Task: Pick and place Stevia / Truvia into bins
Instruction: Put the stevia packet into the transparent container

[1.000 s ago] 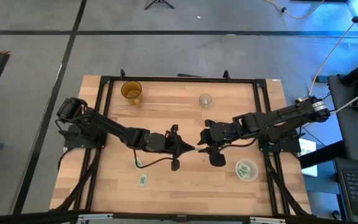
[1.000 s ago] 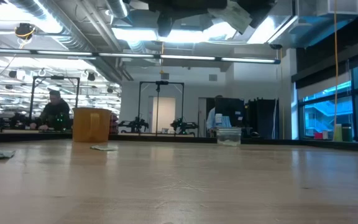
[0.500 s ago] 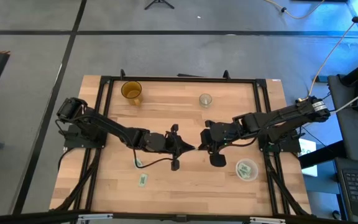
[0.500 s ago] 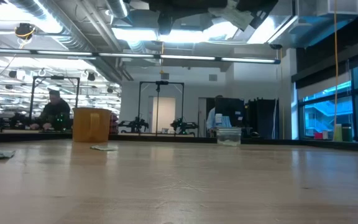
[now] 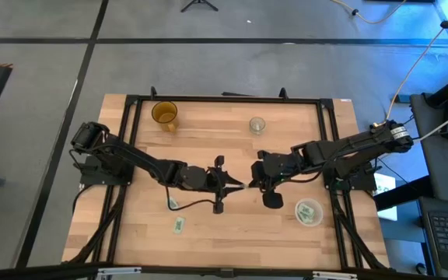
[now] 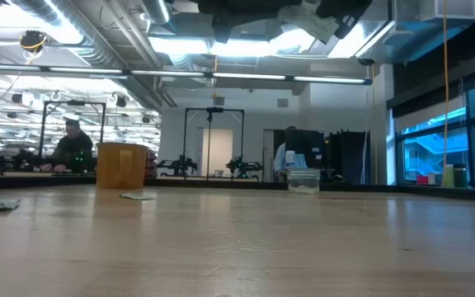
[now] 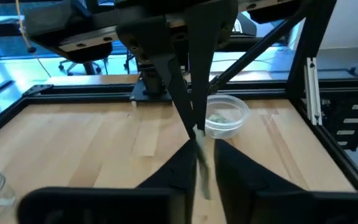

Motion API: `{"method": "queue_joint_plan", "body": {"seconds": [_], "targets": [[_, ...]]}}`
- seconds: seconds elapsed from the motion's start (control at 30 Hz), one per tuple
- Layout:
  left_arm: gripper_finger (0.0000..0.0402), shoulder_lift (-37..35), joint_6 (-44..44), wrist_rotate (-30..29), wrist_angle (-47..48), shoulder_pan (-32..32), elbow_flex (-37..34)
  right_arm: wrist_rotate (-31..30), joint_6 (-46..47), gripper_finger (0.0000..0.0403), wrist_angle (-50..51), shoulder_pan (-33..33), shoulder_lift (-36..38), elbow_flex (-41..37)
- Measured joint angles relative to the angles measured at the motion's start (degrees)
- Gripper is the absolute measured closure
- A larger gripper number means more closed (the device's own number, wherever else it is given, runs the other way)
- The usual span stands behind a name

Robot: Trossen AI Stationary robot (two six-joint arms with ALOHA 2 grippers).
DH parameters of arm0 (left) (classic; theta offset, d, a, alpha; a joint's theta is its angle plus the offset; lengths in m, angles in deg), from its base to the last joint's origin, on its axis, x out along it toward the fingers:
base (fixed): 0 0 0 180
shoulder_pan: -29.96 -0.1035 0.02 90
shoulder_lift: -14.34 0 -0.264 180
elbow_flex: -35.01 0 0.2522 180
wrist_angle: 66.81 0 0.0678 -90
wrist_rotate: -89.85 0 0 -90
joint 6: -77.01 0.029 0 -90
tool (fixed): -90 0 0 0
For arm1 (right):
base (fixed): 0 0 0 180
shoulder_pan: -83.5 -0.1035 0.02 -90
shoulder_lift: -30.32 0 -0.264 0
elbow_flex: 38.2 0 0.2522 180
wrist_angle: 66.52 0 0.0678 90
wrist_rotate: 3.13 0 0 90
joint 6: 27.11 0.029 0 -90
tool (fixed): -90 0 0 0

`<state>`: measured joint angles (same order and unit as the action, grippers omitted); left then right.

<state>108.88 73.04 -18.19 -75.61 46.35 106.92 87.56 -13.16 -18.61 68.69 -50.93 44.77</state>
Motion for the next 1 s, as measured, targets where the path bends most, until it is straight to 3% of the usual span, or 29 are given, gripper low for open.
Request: {"method": "queue_joint_plan", "body": {"seconds": [0.17, 0.47, 0.77, 1.0], "targets": [[0.03, -0.15, -2.11, -0.45, 2.7, -0.15, 0.0, 0.0, 1.1, 0.0402, 3.61, 0.0, 0.0, 0.0], [0.0267, -4.46, -4.95, -5.44, 22.62, -0.2, -0.04, 0.04, 12.16, 0.0402, 19.49, -3.07, 2.38, 0.0], [0.0272, -5.35, -6.24, -5.44, 22.78, -0.37, -0.02, 1.47, 35.05, 0.0403, 38.2, -12.53, 4.45, 0.02], [0.0272, -5.35, -9.0, -5.46, 22.28, -0.42, -0.02, 1.56, 47.22, 0.0403, 41.72, -19.94, 4.48, 0.02]]}}
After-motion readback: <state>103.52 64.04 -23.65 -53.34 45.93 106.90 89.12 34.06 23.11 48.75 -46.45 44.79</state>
